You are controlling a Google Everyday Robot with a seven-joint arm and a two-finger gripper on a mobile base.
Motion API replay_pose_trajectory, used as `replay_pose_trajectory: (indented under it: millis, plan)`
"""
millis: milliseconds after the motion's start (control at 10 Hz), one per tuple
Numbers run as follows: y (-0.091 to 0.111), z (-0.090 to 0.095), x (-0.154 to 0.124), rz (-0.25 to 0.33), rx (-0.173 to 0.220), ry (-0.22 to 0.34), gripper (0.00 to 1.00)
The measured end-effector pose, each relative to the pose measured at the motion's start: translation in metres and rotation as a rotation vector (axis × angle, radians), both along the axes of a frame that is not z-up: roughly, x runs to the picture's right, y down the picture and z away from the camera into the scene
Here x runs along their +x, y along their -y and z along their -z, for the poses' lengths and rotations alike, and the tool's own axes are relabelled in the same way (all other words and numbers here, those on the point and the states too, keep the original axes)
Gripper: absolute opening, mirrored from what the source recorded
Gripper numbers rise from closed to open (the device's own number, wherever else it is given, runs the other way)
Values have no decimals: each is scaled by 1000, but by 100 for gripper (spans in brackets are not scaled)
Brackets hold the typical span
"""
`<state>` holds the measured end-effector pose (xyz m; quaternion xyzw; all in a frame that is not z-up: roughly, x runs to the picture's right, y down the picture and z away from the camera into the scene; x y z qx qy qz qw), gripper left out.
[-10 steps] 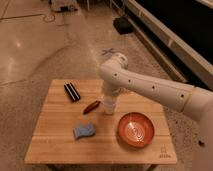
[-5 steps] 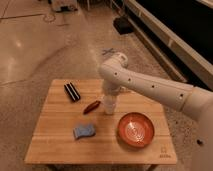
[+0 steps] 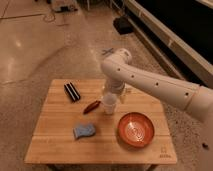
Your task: Pick up the ceramic cup
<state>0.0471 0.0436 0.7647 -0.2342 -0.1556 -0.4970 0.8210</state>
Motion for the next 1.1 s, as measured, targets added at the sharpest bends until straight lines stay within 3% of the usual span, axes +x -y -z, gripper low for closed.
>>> replay_pose_trajectory:
  millis: [600, 1100]
  plan:
    - [-28, -36, 32, -47, -41, -51, 80]
    - [-49, -61, 38, -86, -69, -45, 78]
